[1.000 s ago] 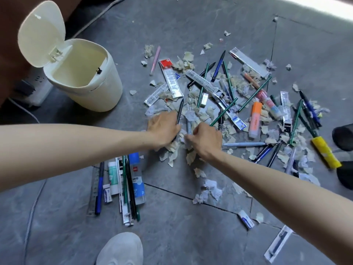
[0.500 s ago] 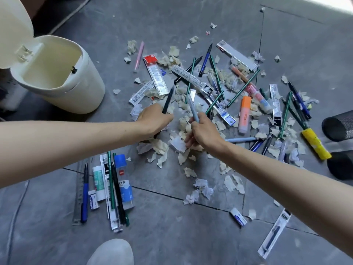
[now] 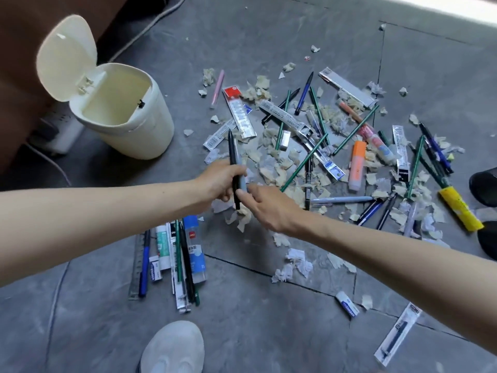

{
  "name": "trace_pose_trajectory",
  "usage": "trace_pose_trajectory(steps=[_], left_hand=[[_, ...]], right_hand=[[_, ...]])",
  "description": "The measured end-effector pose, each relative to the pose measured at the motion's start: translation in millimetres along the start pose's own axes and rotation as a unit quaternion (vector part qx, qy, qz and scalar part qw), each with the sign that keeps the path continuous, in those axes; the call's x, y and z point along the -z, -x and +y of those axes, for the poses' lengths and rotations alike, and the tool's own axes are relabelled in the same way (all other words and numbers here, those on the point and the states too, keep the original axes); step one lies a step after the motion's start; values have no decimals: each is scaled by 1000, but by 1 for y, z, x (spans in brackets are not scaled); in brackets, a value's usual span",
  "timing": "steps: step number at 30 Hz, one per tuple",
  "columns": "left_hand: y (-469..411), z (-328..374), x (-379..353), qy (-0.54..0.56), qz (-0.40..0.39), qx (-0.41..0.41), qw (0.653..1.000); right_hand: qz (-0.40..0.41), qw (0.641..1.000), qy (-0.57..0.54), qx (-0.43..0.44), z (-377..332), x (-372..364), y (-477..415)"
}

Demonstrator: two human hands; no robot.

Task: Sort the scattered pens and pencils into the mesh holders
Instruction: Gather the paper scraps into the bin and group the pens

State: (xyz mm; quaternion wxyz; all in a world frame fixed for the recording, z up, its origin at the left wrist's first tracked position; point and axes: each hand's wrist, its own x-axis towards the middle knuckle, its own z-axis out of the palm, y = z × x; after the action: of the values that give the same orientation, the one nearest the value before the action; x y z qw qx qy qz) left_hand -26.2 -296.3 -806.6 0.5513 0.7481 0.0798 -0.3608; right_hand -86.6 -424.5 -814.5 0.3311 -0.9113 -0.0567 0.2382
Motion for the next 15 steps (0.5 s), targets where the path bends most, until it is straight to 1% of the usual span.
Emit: trace_pose_trajectory(steps=[3, 6, 8, 10, 11, 13, 15], left_hand=[[14, -12, 32, -49, 74, 7, 996], [35, -41, 62, -104, 128, 44, 985], [51, -64, 76, -135, 142, 71, 978], [64, -85, 84, -154, 116, 106, 976], [70, -93, 87, -159, 94, 125, 975], [80, -107, 88, -186, 54, 161, 968], [84, -113, 83, -198, 24, 183, 963]], right_hand=[[4, 991, 123, 53, -9, -13, -3], [-62, 957, 248, 141, -13, -30, -4], [-118, 927, 311, 174, -12, -45, -4], [-156, 916, 343, 138, -9, -57, -4], [-159, 916, 351, 112, -8, -61, -6], [-144, 916, 366, 84, -6, -64, -8], [-122, 913, 377, 93, -4, -62, -9]])
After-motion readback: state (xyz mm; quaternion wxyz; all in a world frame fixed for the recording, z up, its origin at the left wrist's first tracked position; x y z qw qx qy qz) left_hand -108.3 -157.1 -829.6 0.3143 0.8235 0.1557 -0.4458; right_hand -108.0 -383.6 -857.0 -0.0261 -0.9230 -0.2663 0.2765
